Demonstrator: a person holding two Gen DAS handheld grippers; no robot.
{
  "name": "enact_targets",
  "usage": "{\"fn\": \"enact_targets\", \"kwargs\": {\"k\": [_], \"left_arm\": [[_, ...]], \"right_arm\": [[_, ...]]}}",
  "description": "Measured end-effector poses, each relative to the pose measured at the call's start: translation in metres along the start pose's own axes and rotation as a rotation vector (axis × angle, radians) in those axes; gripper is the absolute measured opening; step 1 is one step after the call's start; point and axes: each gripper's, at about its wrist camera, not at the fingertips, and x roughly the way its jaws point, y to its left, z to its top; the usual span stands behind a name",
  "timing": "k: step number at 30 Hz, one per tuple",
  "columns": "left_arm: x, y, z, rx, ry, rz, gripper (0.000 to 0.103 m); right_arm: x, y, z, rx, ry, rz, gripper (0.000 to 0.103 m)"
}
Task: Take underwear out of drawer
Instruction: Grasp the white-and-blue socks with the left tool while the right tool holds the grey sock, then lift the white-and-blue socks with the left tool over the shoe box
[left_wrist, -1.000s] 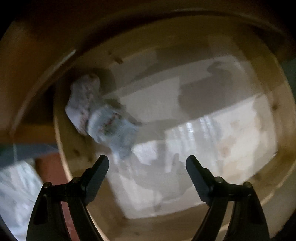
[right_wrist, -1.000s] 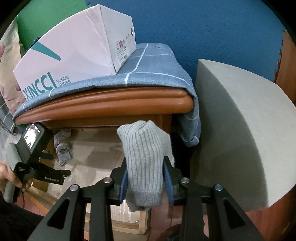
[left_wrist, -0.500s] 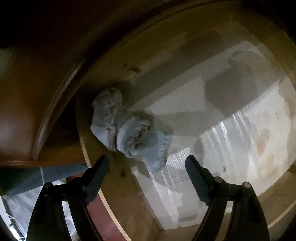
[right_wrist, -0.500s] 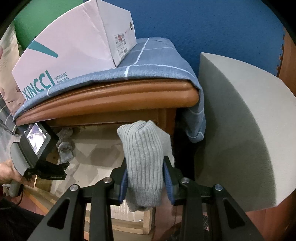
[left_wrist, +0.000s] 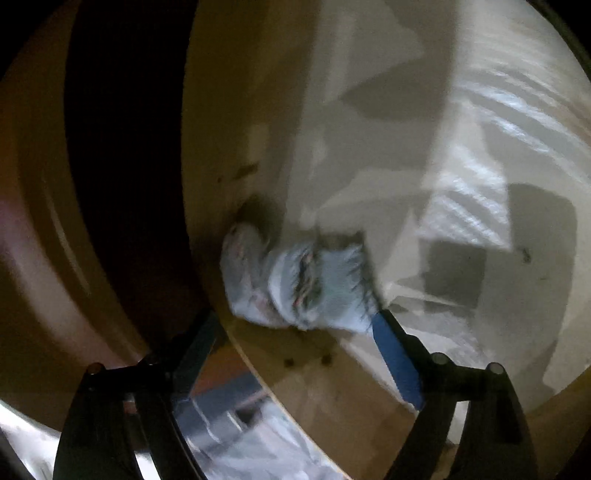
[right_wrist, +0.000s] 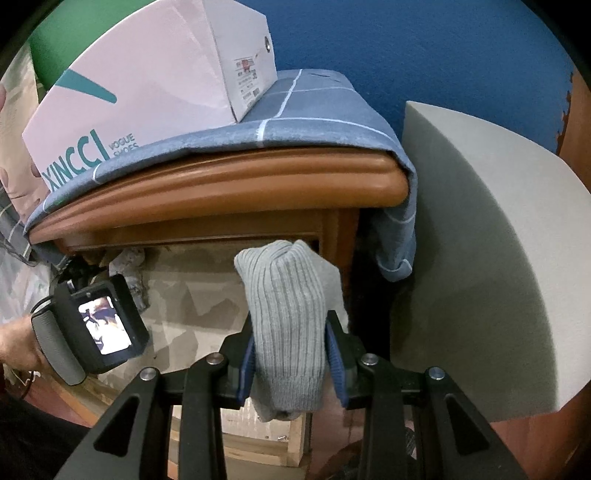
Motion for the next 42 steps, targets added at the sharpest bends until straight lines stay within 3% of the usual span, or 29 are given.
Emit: {"fn": "enact_targets", "kwargs": {"k": [2, 4, 5, 6, 10, 12, 17, 20, 22, 27, 31, 42], "left_arm": [[0.000, -0.004, 0.005, 0.041, -0.017, 0.038, 0.082], [-0.001, -0.011, -0.001, 0.080, -0.025, 0.052, 0.068], [0.001, -0.018, -0.001, 0.099, -0.025, 0.056, 0.055], [0.003, -0.022, -0.001, 0.120, -0.018, 0.055, 0.052], [0.001, -0.037, -0.005, 0.194, -0.063, 0.075, 0.054], [-0.003, -0.041, -0.005, 0.229, -0.093, 0.131, 0.071], [-0.018, -0.048, -0.005, 0.286, -0.122, 0.112, 0.068], [-0.016, -0.027, -0.025, 0.228, -0.123, 0.020, 0.022], [-0.015, -0.027, -0.023, 0.194, -0.101, -0.024, 0.021], [-0.026, -0.034, -0.021, 0.195, -0.102, 0.016, 0.016], [-0.022, -0.021, -0.028, 0.120, -0.113, -0.015, 0.016], [-0.071, 0.015, -0.052, -0.121, -0.165, -0.269, 0.016]], "right_arm": [[0.001, 0.003, -0.001, -0.012, 0.002, -0.005, 0.034], [0.002, 0.004, -0.002, -0.018, 0.009, -0.006, 0.034], [0.003, 0.004, -0.002, -0.018, 0.012, -0.005, 0.034], [0.003, 0.004, -0.002, -0.019, 0.013, -0.006, 0.034], [0.002, 0.005, -0.002, -0.020, 0.010, 0.000, 0.034], [0.002, 0.007, -0.002, -0.030, 0.008, 0.001, 0.034], [0.002, 0.009, -0.003, -0.034, 0.016, 0.008, 0.034], [0.001, 0.011, -0.003, -0.039, 0.014, 0.012, 0.034], [0.002, 0.010, -0.004, -0.040, 0.021, 0.015, 0.034], [0.002, 0.009, -0.003, -0.039, 0.022, 0.026, 0.034], [0.002, 0.009, -0.001, -0.032, 0.020, 0.034, 0.034], [0.003, 0.013, 0.001, -0.037, 0.015, 0.044, 0.034]]}}
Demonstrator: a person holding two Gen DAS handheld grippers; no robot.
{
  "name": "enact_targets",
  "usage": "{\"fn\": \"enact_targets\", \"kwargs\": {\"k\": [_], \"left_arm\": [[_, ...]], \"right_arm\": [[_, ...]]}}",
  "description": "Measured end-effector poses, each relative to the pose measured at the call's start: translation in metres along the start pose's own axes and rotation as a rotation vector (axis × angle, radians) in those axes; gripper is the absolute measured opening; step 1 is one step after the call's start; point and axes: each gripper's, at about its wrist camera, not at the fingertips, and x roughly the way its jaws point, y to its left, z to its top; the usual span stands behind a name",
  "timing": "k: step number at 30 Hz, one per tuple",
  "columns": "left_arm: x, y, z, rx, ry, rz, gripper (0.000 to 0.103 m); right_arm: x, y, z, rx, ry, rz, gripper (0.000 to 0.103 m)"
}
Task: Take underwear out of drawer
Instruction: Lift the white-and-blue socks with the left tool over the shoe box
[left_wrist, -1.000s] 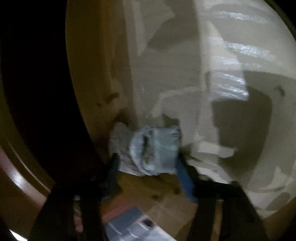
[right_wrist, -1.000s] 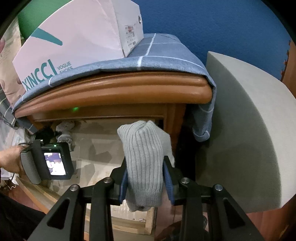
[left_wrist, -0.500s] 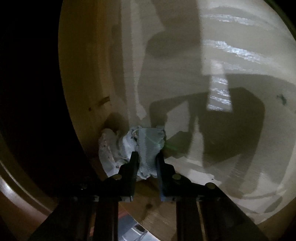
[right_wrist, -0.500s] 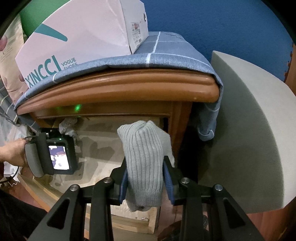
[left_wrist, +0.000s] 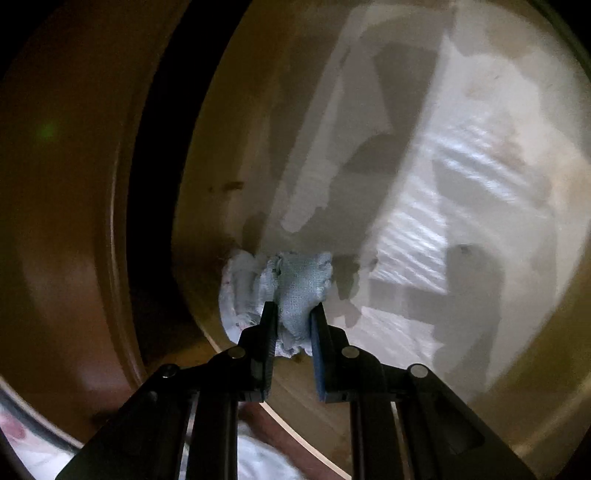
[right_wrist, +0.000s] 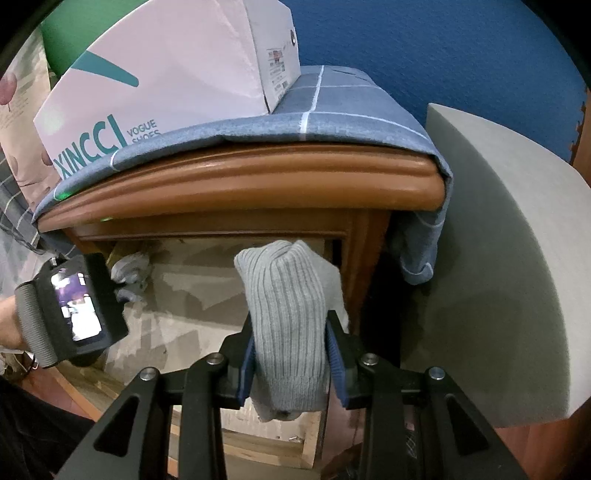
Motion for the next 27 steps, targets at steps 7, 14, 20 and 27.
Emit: {"fn": "enact_targets", "kwargs": {"k": [7, 14, 20, 27], "left_arm": [[-0.045, 0.023, -0.016, -0.228, -0.050, -0.204, 0.016], [-0.043, 0.058, -0.044, -0.435, -0.097, -0.375, 0.016], [-0.058, 0.079, -0.060, -0.602, -0.135, -0.464, 0.016], [-0.079, 0.097, -0.071, -0.697, -0.173, -0.469, 0.016]], "right_arm": [[0.004, -0.002, 0.003, 0.014, 0.007, 0.010, 0.034], [0.007, -0.007, 0.004, 0.033, 0.009, 0.019, 0.034], [0.010, -0.006, 0.004, 0.027, 0.015, 0.023, 0.034], [0.010, -0.006, 0.004, 0.026, 0.015, 0.024, 0.034]]}}
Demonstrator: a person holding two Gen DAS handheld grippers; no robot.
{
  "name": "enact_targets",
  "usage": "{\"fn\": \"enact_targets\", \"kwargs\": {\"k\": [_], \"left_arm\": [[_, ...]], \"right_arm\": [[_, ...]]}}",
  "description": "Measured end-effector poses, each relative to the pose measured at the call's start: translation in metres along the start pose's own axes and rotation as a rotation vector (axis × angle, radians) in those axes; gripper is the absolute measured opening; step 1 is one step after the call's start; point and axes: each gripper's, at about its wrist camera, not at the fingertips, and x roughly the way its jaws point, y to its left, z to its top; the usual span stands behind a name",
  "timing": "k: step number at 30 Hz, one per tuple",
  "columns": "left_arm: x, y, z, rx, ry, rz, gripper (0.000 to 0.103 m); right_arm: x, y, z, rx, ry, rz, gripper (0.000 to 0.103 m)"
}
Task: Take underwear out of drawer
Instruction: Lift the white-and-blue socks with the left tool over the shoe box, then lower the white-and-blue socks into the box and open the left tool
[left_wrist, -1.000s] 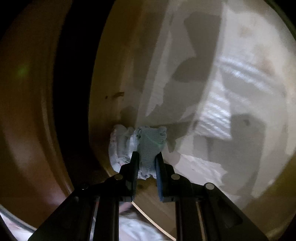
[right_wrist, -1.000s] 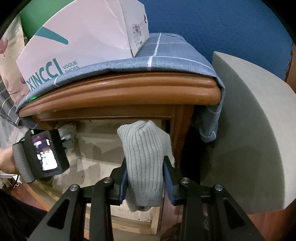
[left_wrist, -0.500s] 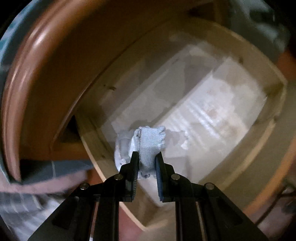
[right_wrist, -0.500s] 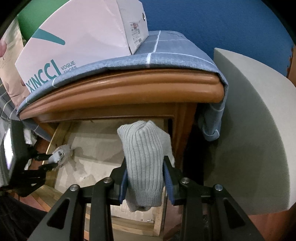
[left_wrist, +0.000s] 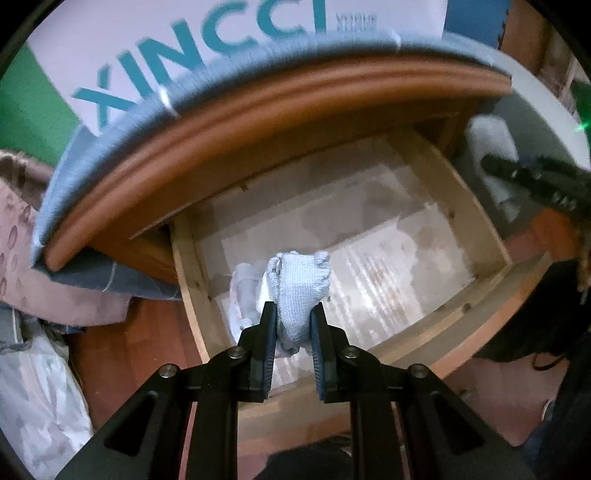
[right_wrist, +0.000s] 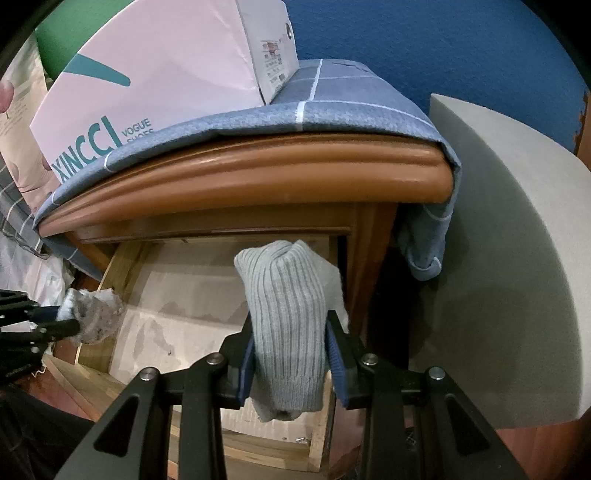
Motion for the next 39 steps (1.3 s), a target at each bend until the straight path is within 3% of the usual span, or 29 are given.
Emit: {"fn": "enact_targets", "kwargs": {"k": [9, 18, 23, 29, 34, 39], "left_arm": [[-0.059, 0.007, 0.008, -0.081, -0.080, -0.054, 0.016], [-0.141, 0.026, 0.030, -0.149, -0.192, -0.102, 0.016], [-0.205, 0.037, 0.058, -0.149, -0.280, -0.113, 0.016], [-0.257, 0.048, 0.107, -0.148, -0.353, -0.067, 0.016], [-0.260, 0.056, 0.156, -0.172, -0.366, -0.005, 0.016], [-0.239, 0.053, 0.198, -0.181, -0.354, 0.011, 0.016]], "right_arm": [[0.002, 0.000, -0.001, 0.005, 0.003, -0.004, 0.034], [0.001, -0.002, 0.000, 0.016, 0.002, 0.000, 0.034], [-0.002, -0.003, 0.000, 0.015, -0.004, 0.005, 0.034], [-0.003, -0.002, -0.001, 0.009, -0.006, 0.009, 0.034], [-0.003, -0.002, -0.001, 0.009, -0.005, 0.013, 0.034], [-0.004, -0.002, -0.001, 0.008, -0.008, 0.022, 0.034]]}}
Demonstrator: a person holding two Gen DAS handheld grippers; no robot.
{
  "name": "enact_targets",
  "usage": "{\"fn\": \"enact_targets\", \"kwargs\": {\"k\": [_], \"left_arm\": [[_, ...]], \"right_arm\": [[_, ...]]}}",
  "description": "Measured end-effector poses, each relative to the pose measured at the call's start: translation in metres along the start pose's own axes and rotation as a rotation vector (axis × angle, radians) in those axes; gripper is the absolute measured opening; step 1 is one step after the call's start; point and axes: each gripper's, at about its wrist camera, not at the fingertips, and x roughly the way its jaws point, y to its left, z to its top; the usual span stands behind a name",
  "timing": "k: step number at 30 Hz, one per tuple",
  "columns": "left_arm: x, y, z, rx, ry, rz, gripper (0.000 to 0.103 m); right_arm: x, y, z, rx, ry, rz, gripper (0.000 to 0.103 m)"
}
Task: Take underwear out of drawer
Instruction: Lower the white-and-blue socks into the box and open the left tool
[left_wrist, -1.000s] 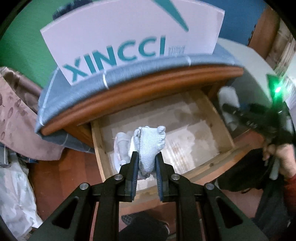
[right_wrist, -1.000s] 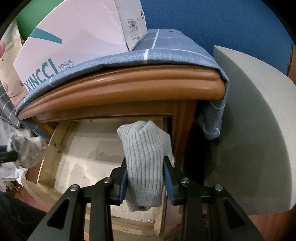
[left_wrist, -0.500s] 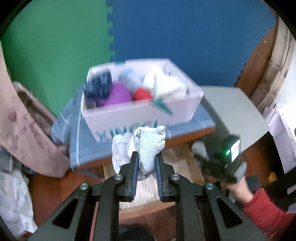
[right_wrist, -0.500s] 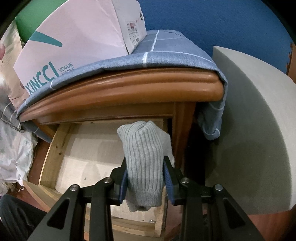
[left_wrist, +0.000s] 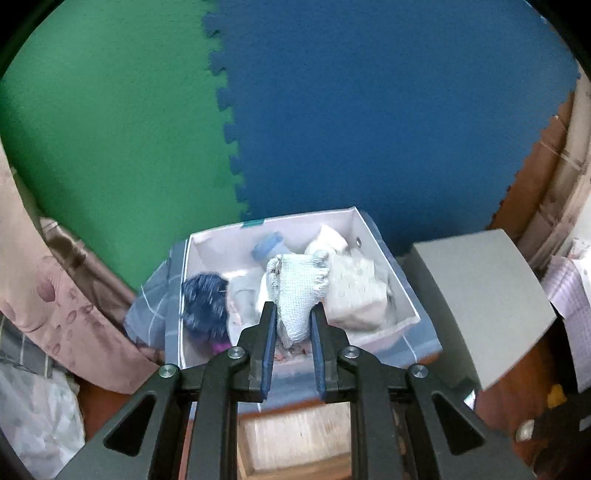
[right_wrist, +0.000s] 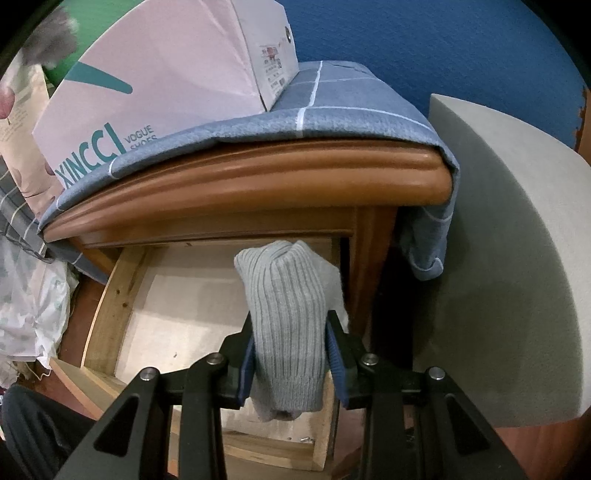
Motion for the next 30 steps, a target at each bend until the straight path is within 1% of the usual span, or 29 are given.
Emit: {"fn": "enact_targets", "kwargs": {"k": [3, 6, 7, 12, 15, 20, 23, 25, 26, 27, 28, 29, 30], "left_arm": [[0.025, -0.007, 0.011, 0.017, 0.001, 0.029, 0.016], [0.053, -0.007, 0.015, 0.005, 0.031, 0.034, 0.016], [0.065, -0.007, 0.014, 0.006, 0.053, 0.026, 0.016], [0.105, -0.015, 0.006, 0.033, 0.095, 0.061, 0.016], [0.128, -0.019, 0.000, 0.039, 0.134, 0.064, 0.017], [0.154, -0.025, -0.009, 0.035, 0.183, 0.071, 0.018], [0.165, -0.026, -0.015, 0.029, 0.216, 0.065, 0.022], [0.168, -0.027, -0.018, 0.023, 0.223, 0.051, 0.023], [0.168, -0.027, -0.019, 0.023, 0.220, 0.052, 0.026], [0.168, -0.029, -0.020, 0.027, 0.220, 0.051, 0.033], [0.168, -0.029, -0.021, 0.031, 0.219, 0.048, 0.037], [0.167, -0.030, -0.022, 0.033, 0.219, 0.051, 0.043], [0.166, -0.030, -0.023, 0.031, 0.215, 0.054, 0.045]], "right_arm": [[-0.001, -0.001, 0.000, 0.005, -0.001, 0.005, 0.034], [-0.002, -0.002, 0.000, 0.012, -0.004, 0.011, 0.034], [-0.003, -0.003, 0.001, 0.012, -0.003, 0.012, 0.034], [-0.002, -0.002, 0.002, 0.012, 0.002, 0.018, 0.034], [-0.002, -0.001, 0.002, 0.001, 0.005, 0.015, 0.034], [0.000, 0.000, 0.002, -0.001, 0.016, 0.021, 0.034], [0.001, 0.001, 0.002, -0.005, 0.019, 0.022, 0.034], [0.001, 0.001, 0.002, -0.008, 0.019, 0.021, 0.034], [0.001, 0.001, 0.002, -0.008, 0.021, 0.022, 0.034], [0.001, 0.002, 0.002, -0.008, 0.022, 0.023, 0.034], [0.002, 0.002, 0.002, -0.009, 0.024, 0.024, 0.034], [0.002, 0.002, 0.002, -0.011, 0.025, 0.023, 0.034], [0.002, 0.003, 0.002, -0.012, 0.026, 0.022, 0.034]]}}
